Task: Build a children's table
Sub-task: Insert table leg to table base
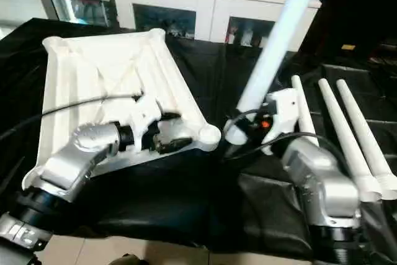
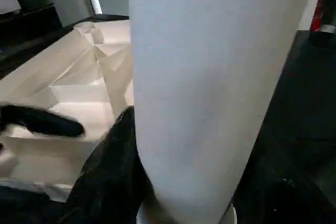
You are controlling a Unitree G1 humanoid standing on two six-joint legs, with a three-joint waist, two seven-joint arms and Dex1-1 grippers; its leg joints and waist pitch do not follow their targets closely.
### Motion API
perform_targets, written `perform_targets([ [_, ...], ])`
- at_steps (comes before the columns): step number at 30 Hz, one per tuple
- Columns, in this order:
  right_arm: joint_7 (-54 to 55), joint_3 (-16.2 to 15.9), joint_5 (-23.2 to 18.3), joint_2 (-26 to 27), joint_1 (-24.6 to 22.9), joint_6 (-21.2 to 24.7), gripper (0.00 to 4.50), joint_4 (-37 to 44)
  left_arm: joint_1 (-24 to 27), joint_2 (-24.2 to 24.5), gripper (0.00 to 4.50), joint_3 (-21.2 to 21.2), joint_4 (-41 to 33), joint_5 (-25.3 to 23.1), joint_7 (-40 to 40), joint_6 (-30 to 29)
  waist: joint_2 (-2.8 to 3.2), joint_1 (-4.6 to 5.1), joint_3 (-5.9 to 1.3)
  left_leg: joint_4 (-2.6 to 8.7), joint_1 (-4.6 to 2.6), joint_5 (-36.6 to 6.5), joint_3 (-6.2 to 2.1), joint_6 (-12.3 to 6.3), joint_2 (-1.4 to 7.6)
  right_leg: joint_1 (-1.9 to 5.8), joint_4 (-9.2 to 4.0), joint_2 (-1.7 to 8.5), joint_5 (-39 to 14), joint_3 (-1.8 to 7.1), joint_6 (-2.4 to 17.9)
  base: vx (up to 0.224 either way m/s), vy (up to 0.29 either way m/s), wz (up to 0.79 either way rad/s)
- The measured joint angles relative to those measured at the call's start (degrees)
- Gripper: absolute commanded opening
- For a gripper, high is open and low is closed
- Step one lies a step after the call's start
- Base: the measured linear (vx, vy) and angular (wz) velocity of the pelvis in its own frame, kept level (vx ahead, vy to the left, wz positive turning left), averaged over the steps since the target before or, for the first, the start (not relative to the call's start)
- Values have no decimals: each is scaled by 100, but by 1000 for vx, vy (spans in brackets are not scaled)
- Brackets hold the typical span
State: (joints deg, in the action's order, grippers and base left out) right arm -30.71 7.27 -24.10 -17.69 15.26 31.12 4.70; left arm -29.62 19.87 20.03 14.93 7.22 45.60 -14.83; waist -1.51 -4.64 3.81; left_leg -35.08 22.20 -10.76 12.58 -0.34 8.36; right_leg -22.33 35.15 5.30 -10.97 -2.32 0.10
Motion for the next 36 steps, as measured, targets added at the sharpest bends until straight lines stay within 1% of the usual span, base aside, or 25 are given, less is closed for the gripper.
perform_targets([
  [1, 15, -48, 1, 5, -10, 0, 187, 25, -18, 1, 347, 21, 119, -14, 55, -3, 2, -2, -1, 4, 1, 0, 2, 0, 0, -2, 0, 0, 0, 1, 0, 0, 0, 0],
  [3, 39, -96, 7, 5, -12, -3, 187, 30, -65, 0, 335, 28, 272, -16, 150, -20, 3, -5, -1, 8, 1, 1, 4, 1, 0, -4, -1, 0, 0, 1, 0, 0, 0, 0],
  [7, 93, -98, 17, 5, -34, -45, 187, 32, -184, -5, 297, 31, 576, -55, 388, 2, 5, -13, -2, 17, 0, 2, 7, 3, 0, -8, -3, 0, 0, 1, 0, 0, 0, 0],
  [9, 103, -95, 13, 6, -91, -46, 187, 88, -217, -1, 289, 31, 677, -70, 470, 2, 5, -14, -2, 20, 1, 3, 7, 5, 0, -10, -3, 0, 0, 2, 0, 0, 0, 0],
  [10, 110, -95, 7, 10, -136, -46, 187, 115, -225, 3, 270, 31, 732, -73, 518, 3, 5, -15, -2, 21, 0, 3, 7, 5, 0, -10, -4, 0, 0, 2, 0, 0, 0, 0],
  [12, 142, -95, 4, 15, -157, -46, 187, 118, -230, 19, 265, 41, 811, -87, 559, 3, 5, -13, -2, 21, 0, 4, 8, 7, 0, -12, -3, 0, 0, 3, 0, 0, 0, 0],
  [13, 155, -95, 3, 15, -159, -46, 187, 121, -231, 30, 255, 48, 855, -104, 597, 6, 5, -13, -2, 21, 0, 5, 8, 9, 0, -12, -2, 0, 0, 3, 0, 0, 0, 0],
  [15, 168, -95, -1, 22, -159, -46, 187, 130, -238, 41, 234, 84, 899, -152, 649, 22, 6, -13, -2, 21, 0, 7, 8, 11, 0, -12, -1, 0, 0, 3, 0, 0, 0, 0],
  [16, 173, -95, -4, 37, -159, -46, 187, 132, -241, 44, 234, 108, 924, -203, 668, 39, 6, -13, -2, 21, 0, 7, 8, 12, 0, -12, 0, 0, 0, 3, 0, 0, 0, 0],
  [17, 178, -95, -5, 53, -158, -46, 187, 132, -252, 42, 223, 112, 952, -217, 690, 63, 19, -16, -2, 21, 0, 8, 7, 12, 0, -12, -1, 0, 0, 2, 0, 0, 0, 0],
  [18, 178, -96, -7, 69, -158, -46, 187, 135, -268, 42, 223, 117, 981, -243, 731, 80, 28, -12, -5, 21, -1, 8, 7, 12, 0, -11, -2, 0, 0, 3, 1, 0, 0, 0],
  [19, 178, -96, -7, 74, -158, -46, 187, 134, -287, 46, 201, 118, 1017, -256, 762, 98, 46, -11, -6, 21, -1, 8, 8, 12, -1, -11, -2, 0, 0, 6, 1, 0, 0, 0],
  [20, 178, -96, -7, 74, -158, -46, 187, 134, -292, 58, 201, 117, 1026, -263, 781, 104, 50, -11, -6, 21, -1, 8, 9, 12, -1, -11, -1, 0, 1, 6, 1, 0, 0, 0],
  [22, 178, -96, -8, 73, -158, -46, 187, 135, -299, 78, 180, 119, 1039, -308, 795, 123, 51, -12, -6, 26, -4, 9, 8, 14, 0, -12, 1, 0, 1, 3, 1, 0, 0, 0],
  [24, 179, -96, -9, 73, -158, -46, 187, 134, -317, 79, 173, 121, 1061, -332, 797, 124, 51, -12, -6, 30, -4, 10, 8, 16, 0, -13, 1, 0, 1, 3, 1, 0, 0, 0],
  [25, 179, -96, -9, 73, -157, -46, 187, 135, -328, 79, 150, 121, 1075, -348, 807, 124, 51, -12, -6, 31, -5, 10, 8, 16, 0, -13, 1, 0, 0, 3, 1, 0, 0, 0],
  [26, 179, -96, -10, 73, -157, -46, 187, 134, -334, 79, 140, 122, 1082, -355, 813, 123, 51, -12, -6, 31, -5, 10, 8, 16, 0, -13, 1, 0, 0, 3, 1, 0, 0, 0],
  [28, 178, -97, -10, 72, -155, -46, 187, 134, -366, 79, 126, 127, 1133, -376, 850, 124, 51, -12, -6, 31, -6, 10, 8, 16, 0, -13, 1, 0, 1, 3, 1, 0, 0, 0],
  [29, 178, -96, -10, 72, -154, -46, 187, 134, -372, 79, 126, 127, 1140, -395, 860, 124, 51, -12, -6, 31, -6, 10, 8, 16, 0, -12, 1, 0, 1, 3, 1, 0, 0, 0],
  [30, 178, -97, -10, 72, -154, -46, 187, 134, -375, 79, 116, 127, 1142, -416, 863, 123, 51, -12, -6, 31, -7, 10, 8, 16, 0, -12, 1, 0, 1, 3, 1, 0, 0, 0],
  [31, 178, -96, -10, 73, -152, -46, 187, 134, -379, 79, 95, 127, 1146, -437, 864, 120, 51, -11, -6, 31, -9, 10, 8, 16, 0, -12, 1, 0, 1, 4, 1, 0, 0, 0],
  [34, 177, -99, -8, 73, -141, -46, 187, 134, -404, 78, 82, 131, 1183, -479, 878, 111, 51, -10, -7, 33, -15, 10, 8, 16, 0, -9, 3, 0, 1, 4, 1, 0, 0, 0],
  [35, 174, -103, -7, 72, -131, -46, 187, 134, -415, 79, 71, 135, 1197, -494, 883, 103, 51, -7, -7, 34, -17, 10, 8, 17, 0, -9, 3, 0, 1, 3, 1, 0, 0, 0],
  [36, 171, -106, -6, 73, -113, -46, 187, 133, -427, 79, 71, 141, 1214, -508, 894, 101, 53, -5, -7, 35, -18, 11, 8, 17, 0, -8, 3, 0, 1, 3, 1, 0, 0, 0],
])
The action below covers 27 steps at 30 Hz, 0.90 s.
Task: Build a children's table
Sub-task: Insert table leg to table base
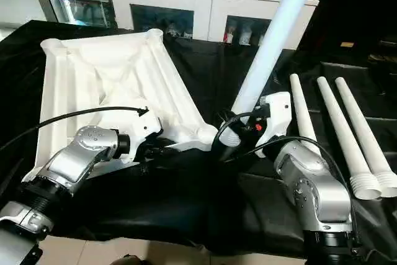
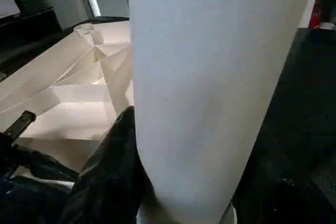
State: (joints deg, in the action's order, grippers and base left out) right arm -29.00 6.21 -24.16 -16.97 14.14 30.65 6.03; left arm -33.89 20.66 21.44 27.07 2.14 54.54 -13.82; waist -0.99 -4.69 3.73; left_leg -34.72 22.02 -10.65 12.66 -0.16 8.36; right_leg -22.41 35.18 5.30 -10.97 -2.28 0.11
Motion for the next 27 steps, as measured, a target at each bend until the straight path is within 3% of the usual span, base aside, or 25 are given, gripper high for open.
perform_targets([
  [6, -18, -59, 3, 1, 193, -4, 187, -8, -60, 17, 4, 63, 70, -142, 30, 14, 17, 28, -12, 8, -8, 2, 0, 3, 0, 5, -2, 0, 0, -1, 0, 0, 0, 0],
  [10, -25, -120, 4, 32, 289, -2, 187, -116, -46, 12, 1, 85, 36, -175, 89, -18, 31, 40, -21, 10, -8, 2, 0, 3, 0, 5, -6, 0, 0, -2, -1, 0, 0, 0],
  [18, -309, -454, 21, 94, 510, 152, 187, -993, 285, -147, 0, 112, -862, -197, -51, -842, 38, 15, -28, 11, 3, -4, 7, -6, -1, 10, -31, 1, -1, -2, 0, 0, 0, 0],
  [27, -504, -556, 145, 64, 956, 78, 186, -1474, 452, -171, 0, 332, -1499, -484, -317, -1308, -5, -34, -26, 10, 1, -2, 7, -5, -1, 12, -28, 2, -4, -2, -3, 0, 0, 0],
])
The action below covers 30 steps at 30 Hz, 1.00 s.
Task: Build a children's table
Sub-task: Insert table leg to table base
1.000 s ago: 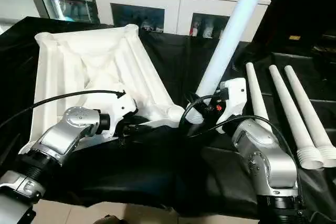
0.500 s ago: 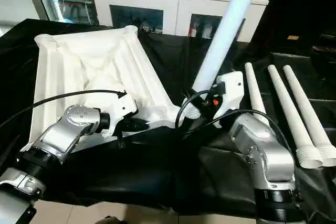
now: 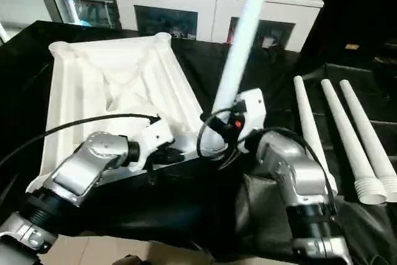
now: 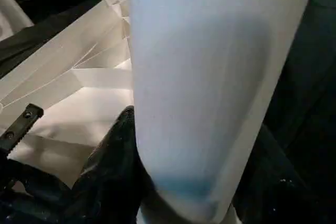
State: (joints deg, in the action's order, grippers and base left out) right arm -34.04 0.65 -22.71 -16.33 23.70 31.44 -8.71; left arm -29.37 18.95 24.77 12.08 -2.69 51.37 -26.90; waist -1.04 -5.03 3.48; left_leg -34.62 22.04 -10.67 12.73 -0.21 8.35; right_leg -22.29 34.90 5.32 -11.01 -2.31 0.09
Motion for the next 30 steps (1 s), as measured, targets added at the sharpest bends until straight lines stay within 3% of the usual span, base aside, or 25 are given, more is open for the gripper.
perform_targets([
  [11, -134, 7, 47, -56, 90, -103, 186, -154, -8, 25, 0, 24, -55, -96, -62, 76, -28, 8, 4, 0, 1, 0, 0, 0, 0, -2, 1, 0, 0, 0, 0, 0, 0, 0],
  [13, -135, 7, 51, -57, 90, -112, 186, -154, -20, 32, 44, 28, -55, -95, -46, 61, -28, 9, 4, 1, 1, 0, 0, 0, 0, -2, 1, 0, 0, -1, 0, 0, 0, 0],
  [19, -131, 21, 54, -56, 69, -163, 186, -153, -87, 49, 97, 111, 50, -217, -47, 107, -26, 23, 4, 3, 1, 1, 0, 1, 1, -6, 3, -1, 0, 0, 0, 0, 0, 0],
  [27, -123, 93, 54, -55, 62, -163, 186, -153, -146, 118, 99, 156, 101, -220, 87, 90, -26, 79, 4, 4, 0, 1, 0, 2, 0, -7, 5, -1, 0, 1, 0, 0, 0, 0],
  [28, -121, 100, 54, -55, 60, -163, 186, -152, -147, 117, 69, 151, 108, -220, 80, 94, -26, 86, 4, 4, 0, 1, 0, 2, 1, -7, 5, -1, 0, 1, 0, 0, 0, 0],
  [30, -121, 100, 54, -54, 59, -163, 186, -152, -154, 114, 56, 143, 128, -219, 74, 102, -26, 96, 4, 4, 0, 1, 0, 2, 0, -6, 5, -1, 0, 0, 0, 0, 0, 0],
])
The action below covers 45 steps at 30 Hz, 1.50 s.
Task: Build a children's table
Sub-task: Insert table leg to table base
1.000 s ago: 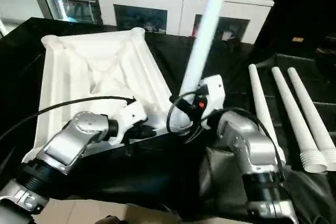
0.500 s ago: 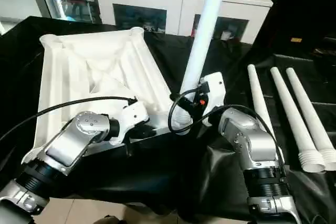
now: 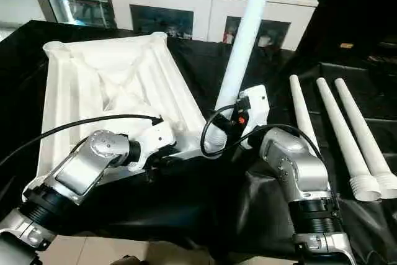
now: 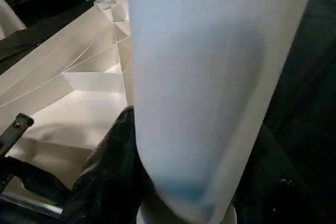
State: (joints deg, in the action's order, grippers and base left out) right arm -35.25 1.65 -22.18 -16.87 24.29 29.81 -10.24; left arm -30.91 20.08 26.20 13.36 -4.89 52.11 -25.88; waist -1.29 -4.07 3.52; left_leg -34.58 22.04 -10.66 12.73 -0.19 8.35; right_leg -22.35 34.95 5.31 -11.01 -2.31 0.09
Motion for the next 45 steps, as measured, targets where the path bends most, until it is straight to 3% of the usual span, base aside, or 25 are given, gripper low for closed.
perform_targets([
  [3, 2, 0, -1, 5, -3, 0, 186, 1, -8, -21, 21, -32, 57, 2, -16, 32, 0, 12, 0, 0, 0, 0, 0, 0, 0, 1, 0, 0, 0, 1, 0, 0, 0, 0],
  [8, 2, 0, -1, 31, -10, 0, 186, 3, -8, -30, 1, -63, 82, 17, -29, 24, 0, 31, 0, 0, 0, 0, -1, 0, 0, 1, 0, 0, 0, 1, 0, 0, 0, 0],
  [13, 19, 4, -2, 46, -9, -12, 186, 4, -8, -41, 0, -85, 77, 20, -30, -32, 1, 40, 0, 0, 0, 0, -1, 0, 0, 1, 0, 0, 0, 1, 0, 0, 0, 0],
  [19, 108, 29, -1, 142, -11, -153, 186, -3, 22, -233, 0, -135, -136, 5, -349, -632, 0, 61, 0, 0, 1, 0, -1, 0, -1, 1, -3, 0, 0, 2, 0, 0, 0, 0],
  [30, -35, 18, 55, 223, 124, -548, 186, -775, 78, -244, 0, -144, -214, -12, -384, -534, -8, 73, 6, 9, 7, 0, 0, -1, -1, -3, -14, 0, -1, 1, -1, 0, 0, 0],
  [45, -234, 111, 36, 426, 314, -1139, 186, -1473, 78, -250, 0, -176, -213, -44, -489, -547, -49, 171, 22, 9, 6, -1, 0, 0, -1, -5, -16, 0, -21, 2, -35, 0, 0, 0],
])
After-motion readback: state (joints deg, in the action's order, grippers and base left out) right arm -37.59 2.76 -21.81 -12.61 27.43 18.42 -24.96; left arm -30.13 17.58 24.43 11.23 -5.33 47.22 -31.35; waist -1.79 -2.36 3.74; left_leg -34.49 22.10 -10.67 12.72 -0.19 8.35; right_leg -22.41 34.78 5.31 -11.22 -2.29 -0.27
